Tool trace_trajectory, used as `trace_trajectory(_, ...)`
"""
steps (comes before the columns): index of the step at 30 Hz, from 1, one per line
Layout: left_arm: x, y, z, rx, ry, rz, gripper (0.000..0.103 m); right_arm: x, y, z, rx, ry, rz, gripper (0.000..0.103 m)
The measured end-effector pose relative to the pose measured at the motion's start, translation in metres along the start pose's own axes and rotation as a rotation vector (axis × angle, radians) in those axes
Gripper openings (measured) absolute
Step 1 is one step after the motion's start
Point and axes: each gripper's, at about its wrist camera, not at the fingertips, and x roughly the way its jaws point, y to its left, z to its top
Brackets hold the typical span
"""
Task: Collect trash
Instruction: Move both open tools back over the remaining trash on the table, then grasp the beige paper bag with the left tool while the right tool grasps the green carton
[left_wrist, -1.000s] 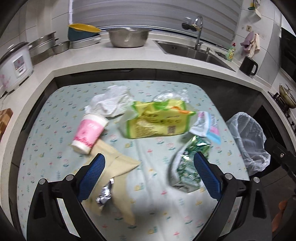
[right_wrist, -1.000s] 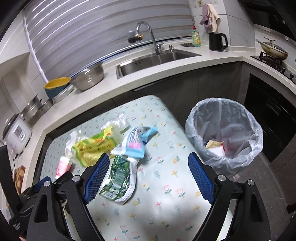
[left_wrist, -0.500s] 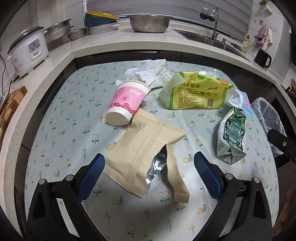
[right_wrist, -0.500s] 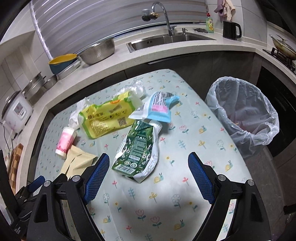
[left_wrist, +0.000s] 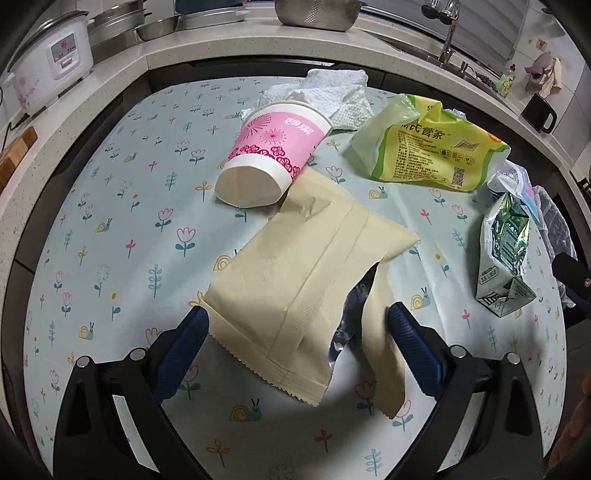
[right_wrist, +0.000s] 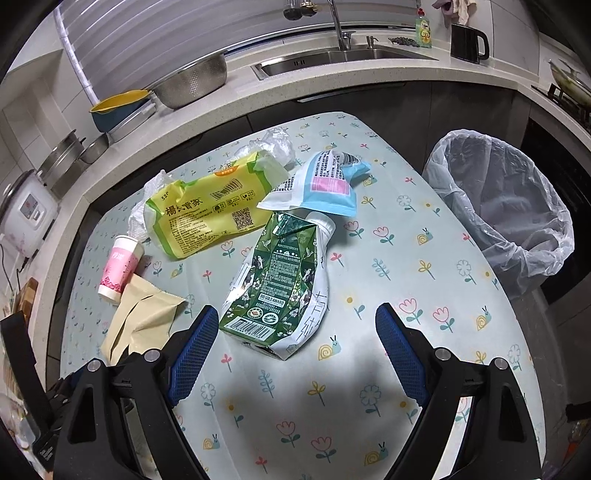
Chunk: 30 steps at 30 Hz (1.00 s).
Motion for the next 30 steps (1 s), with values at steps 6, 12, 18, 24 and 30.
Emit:
trace_trajectory(6, 0.012, 0.001, 0.004, -0.003, 0.006, -0.025, 0.094, 0.017, -0.004, 0.005, 0.012, 0.01, -0.001, 0.084)
trace_trajectory(12, 0.012, -0.007, 0.007, 0.033, -0.001, -0.047, 0.075, 0.036, -0.008, 0.011, 0.03, 0.031, 0.002, 0.084)
trace_trajectory(18, 0.009, -0.015, 0.011, 0.047, 0.005, -0.074, 0.054, 0.056, -0.015, 0.017, 0.054, 0.053, 0.031, 0.084)
trace_trajectory(24, 0.007, -0.021, 0.019, 0.04, -0.007, -0.066, 0.041, 0.07, -0.024, 0.021, 0.094, 0.073, 0.07, 0.084)
trace_trajectory(30, 0.012, -0.027, 0.029, 0.032, 0.001, -0.072, 0.041, 0.076, -0.013, 0.024, 0.047, 0.057, 0.077, 0.071)
